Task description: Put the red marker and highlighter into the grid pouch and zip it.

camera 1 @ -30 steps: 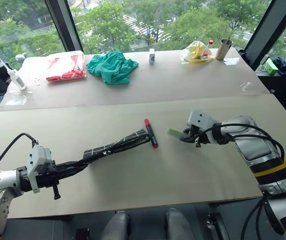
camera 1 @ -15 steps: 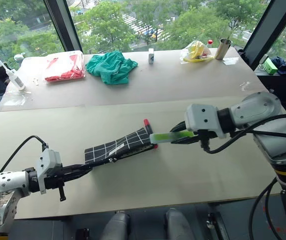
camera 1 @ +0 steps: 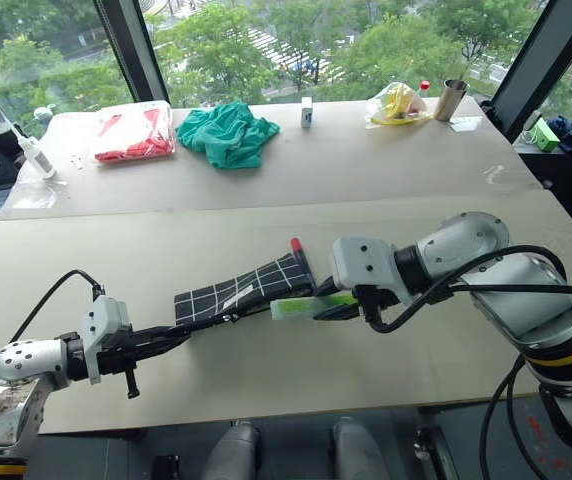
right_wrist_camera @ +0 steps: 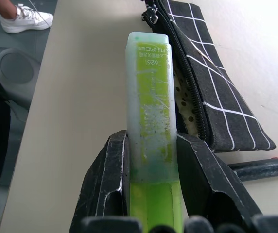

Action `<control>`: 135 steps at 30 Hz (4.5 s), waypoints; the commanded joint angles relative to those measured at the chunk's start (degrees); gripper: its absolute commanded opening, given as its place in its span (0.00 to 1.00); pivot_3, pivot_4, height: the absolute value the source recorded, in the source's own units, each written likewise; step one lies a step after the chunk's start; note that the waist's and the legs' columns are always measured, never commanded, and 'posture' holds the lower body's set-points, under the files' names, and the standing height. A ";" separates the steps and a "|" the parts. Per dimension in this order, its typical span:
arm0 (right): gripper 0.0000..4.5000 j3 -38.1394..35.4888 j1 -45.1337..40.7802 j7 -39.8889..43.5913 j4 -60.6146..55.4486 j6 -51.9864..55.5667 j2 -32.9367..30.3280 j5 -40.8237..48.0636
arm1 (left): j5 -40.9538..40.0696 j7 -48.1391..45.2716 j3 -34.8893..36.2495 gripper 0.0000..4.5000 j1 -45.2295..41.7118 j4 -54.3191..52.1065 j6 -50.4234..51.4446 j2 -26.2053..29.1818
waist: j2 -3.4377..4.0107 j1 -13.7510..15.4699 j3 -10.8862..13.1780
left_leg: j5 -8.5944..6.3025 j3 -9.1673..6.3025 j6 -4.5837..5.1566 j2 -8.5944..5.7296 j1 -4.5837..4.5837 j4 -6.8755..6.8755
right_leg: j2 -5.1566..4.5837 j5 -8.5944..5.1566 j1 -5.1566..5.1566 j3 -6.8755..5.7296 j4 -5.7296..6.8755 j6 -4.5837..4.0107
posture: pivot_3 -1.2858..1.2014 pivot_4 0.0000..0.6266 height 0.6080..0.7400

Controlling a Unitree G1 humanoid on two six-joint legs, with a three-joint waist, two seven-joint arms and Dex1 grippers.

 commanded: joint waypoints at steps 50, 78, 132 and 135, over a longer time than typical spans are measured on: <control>0.22 10.40 -6.87 -7.68 7.97 0.11 3.93 -14.84 | 4.70 8.10 -3.30 0.00 -3.89 0.50 0.26 -2.65 | 0.00 0.07 0.00 | 0.01 -0.02 -0.01 -0.07 0.00 0.03 | 0.00 0.00 -0.04 0.00 0.06 0.00 | 0.52 0.24 1.00; 0.22 19.25 -11.37 -12.46 19.94 -6.24 15.93 -31.02 | 13.00 16.70 -12.18 0.00 -7.74 -6.38 6.06 -3.10 | 0.00 -0.51 0.00 | 0.04 -0.06 -0.08 -0.12 -0.01 0.07 | -0.01 0.00 -0.07 0.01 0.20 0.00 | 0.52 0.24 1.00; 0.22 12.64 -6.79 -27.19 41.42 -67.06 22.16 -43.76 | 2.29 13.40 -10.51 0.00 -7.18 -11.33 12.10 -4.36 | 0.00 -1.04 0.00 | 0.37 -0.06 -0.63 -0.09 0.00 0.01 | 0.03 0.00 -0.08 0.01 0.20 0.00 | 0.52 0.24 1.00; 0.22 12.65 -6.43 -27.24 43.10 -67.72 22.58 -43.79 | 1.73 13.25 -10.36 0.00 -7.26 -11.48 12.44 -4.47 | 0.00 -1.01 0.00 | 0.37 -0.06 -0.63 -0.09 0.00 0.01 | 0.03 0.00 -0.08 0.02 0.20 0.00 | 0.52 0.24 1.00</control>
